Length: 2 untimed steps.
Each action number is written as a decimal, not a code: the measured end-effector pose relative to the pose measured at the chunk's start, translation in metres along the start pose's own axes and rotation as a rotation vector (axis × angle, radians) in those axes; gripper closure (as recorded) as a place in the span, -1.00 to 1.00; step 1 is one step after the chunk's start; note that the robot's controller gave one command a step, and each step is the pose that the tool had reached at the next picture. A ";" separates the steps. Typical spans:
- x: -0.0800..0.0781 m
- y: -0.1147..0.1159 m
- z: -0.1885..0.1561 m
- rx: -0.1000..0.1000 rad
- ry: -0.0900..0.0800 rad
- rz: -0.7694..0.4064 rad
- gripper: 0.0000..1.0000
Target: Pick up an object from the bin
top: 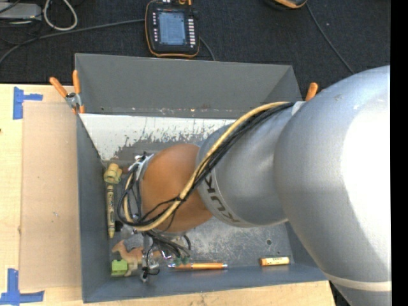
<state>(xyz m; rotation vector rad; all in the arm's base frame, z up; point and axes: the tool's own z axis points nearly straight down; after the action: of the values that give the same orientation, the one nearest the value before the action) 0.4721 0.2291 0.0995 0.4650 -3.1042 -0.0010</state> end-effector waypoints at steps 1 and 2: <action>-0.005 -0.005 0.027 -0.001 -0.030 -0.006 -1.00; 0.008 -0.040 0.031 -0.001 -0.006 0.107 1.00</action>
Offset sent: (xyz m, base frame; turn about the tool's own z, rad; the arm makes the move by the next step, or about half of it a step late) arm 0.0049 -0.0405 -0.0295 0.1051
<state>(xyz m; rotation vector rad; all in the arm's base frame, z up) 0.4762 0.1882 0.0687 0.2991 -3.1302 -0.0043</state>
